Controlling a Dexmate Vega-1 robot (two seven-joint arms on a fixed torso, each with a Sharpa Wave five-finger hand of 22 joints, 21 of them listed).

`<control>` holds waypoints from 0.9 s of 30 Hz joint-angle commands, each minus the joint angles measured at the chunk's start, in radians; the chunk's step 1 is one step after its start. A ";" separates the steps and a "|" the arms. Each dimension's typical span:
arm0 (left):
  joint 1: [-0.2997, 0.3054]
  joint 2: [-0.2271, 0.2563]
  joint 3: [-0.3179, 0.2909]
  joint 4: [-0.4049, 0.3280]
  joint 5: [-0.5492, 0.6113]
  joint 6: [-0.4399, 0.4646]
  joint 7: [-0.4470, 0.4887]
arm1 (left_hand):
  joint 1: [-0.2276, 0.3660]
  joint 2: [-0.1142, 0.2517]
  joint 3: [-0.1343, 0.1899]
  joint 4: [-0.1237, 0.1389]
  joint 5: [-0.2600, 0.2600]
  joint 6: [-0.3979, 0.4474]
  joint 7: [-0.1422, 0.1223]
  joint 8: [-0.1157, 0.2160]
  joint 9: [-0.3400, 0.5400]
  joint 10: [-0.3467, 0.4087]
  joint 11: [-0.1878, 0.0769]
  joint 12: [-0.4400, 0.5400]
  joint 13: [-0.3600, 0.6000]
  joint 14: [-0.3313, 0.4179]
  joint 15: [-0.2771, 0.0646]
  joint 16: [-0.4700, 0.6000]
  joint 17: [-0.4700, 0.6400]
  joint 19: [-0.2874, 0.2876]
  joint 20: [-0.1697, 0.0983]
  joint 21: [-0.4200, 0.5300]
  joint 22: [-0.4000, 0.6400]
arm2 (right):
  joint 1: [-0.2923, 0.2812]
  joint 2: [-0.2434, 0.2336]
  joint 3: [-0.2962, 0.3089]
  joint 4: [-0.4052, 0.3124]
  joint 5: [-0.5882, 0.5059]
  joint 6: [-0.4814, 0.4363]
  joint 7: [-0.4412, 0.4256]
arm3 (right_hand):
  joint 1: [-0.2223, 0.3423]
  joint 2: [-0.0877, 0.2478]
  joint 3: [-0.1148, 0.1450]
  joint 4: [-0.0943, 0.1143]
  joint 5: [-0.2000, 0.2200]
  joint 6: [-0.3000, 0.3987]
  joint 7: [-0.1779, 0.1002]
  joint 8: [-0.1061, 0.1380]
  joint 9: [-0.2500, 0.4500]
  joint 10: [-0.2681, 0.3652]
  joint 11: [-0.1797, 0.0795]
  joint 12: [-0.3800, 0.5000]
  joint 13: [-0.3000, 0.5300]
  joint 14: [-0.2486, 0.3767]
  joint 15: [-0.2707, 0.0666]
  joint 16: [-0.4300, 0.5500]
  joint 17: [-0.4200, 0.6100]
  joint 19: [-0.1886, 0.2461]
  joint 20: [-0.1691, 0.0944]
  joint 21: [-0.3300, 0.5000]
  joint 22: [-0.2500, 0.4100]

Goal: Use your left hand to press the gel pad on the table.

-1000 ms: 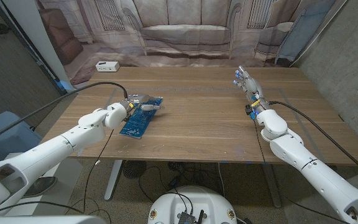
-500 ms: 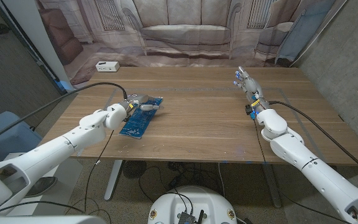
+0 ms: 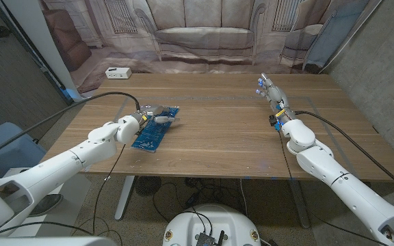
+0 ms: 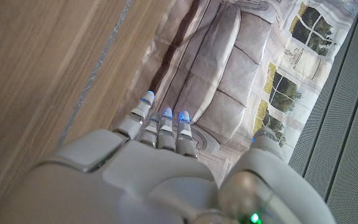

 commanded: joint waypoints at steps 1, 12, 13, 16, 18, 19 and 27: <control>-0.017 -0.010 0.021 0.013 0.008 0.006 -0.033 | 0.005 0.011 0.000 0.004 0.004 0.010 -0.004 0.005 0.005 0.012 0.003 0.007 0.003 0.008 0.003 0.004 0.003 0.007 -0.002 0.006 0.006 | -0.004 0.002 0.000 0.005 0.005 -0.003 -0.005 | 0.003 0.007 0.001 -0.004 0.004 0.010 0.004 0.006 0.003 0.008 0.004 0.003 0.004 0.004 0.001 0.007 -0.001 0.000 0.007 0.001 0.003; -0.022 -0.013 0.026 0.017 0.009 0.006 -0.033 | 0.008 0.017 0.002 0.003 0.005 0.021 -0.001 0.008 0.005 0.021 0.000 0.009 0.003 0.015 0.004 0.005 0.002 0.015 -0.003 0.008 0.006 | -0.004 0.002 -0.001 0.003 0.014 -0.013 -0.003 | 0.007 0.009 0.002 -0.005 0.003 0.010 0.005 0.006 0.003 0.008 0.003 0.003 0.004 0.004 -0.001 0.006 -0.001 -0.001 0.008 0.001 0.003; -0.022 -0.013 0.027 0.017 0.009 0.006 -0.034 | 0.008 0.017 0.002 0.003 0.005 0.022 0.000 0.008 0.005 0.020 0.000 0.009 0.003 0.016 0.003 0.005 0.002 0.015 -0.003 0.008 0.006 | -0.003 0.001 -0.002 0.005 0.010 -0.009 -0.001 | 0.007 0.009 0.002 -0.006 0.003 0.010 0.005 0.006 0.003 0.008 0.003 0.003 0.004 0.004 0.000 0.006 -0.001 -0.001 0.008 0.001 0.003; -0.023 -0.013 0.029 0.016 0.011 0.009 -0.038 | 0.008 0.018 0.002 0.003 0.005 0.023 0.001 0.008 0.005 0.022 0.004 0.009 0.003 0.017 0.003 0.005 0.002 0.017 -0.004 0.008 0.006 | -0.003 0.000 -0.002 0.004 0.011 -0.010 0.000 | 0.008 0.010 0.003 -0.006 0.003 0.010 0.005 0.006 0.003 0.008 0.004 0.003 0.004 0.004 0.000 0.006 -0.001 -0.001 0.007 0.001 0.003; -0.024 -0.013 0.033 0.014 0.017 0.012 -0.042 | 0.009 0.019 0.002 0.003 0.005 0.023 0.002 0.007 0.005 0.023 0.003 0.010 0.003 0.018 0.004 0.005 0.002 0.018 -0.004 0.009 0.006 | -0.002 -0.001 -0.003 0.005 0.012 -0.009 0.004 | 0.009 0.010 0.003 -0.007 0.003 0.009 0.005 0.005 0.003 0.008 0.003 0.003 0.004 0.004 0.000 0.006 -0.001 -0.001 0.007 0.001 0.003; -0.025 -0.012 0.035 0.013 0.021 0.013 -0.045 | 0.009 0.019 0.002 0.003 0.005 0.023 0.002 0.007 0.005 0.023 0.002 0.009 0.003 0.017 0.004 0.004 0.002 0.019 -0.003 0.009 0.006 | -0.002 -0.001 -0.002 0.003 0.015 -0.014 0.003 | 0.009 0.011 0.003 -0.007 0.003 0.010 0.005 0.005 0.003 0.008 0.005 0.003 0.004 0.004 0.001 0.006 -0.001 -0.001 0.007 0.001 0.003; -0.031 -0.018 0.042 0.019 0.020 0.012 -0.058 | 0.010 0.021 0.003 0.002 0.005 0.023 0.003 0.006 0.005 0.020 0.001 0.008 0.003 0.018 0.004 0.003 0.002 0.020 -0.006 0.009 0.006 | 0.000 -0.008 -0.003 -0.004 0.014 -0.022 0.007 | 0.013 0.012 0.005 -0.009 0.003 0.009 0.005 0.005 0.003 0.007 0.003 0.002 0.005 0.003 0.000 0.005 -0.002 -0.001 0.007 0.001 0.003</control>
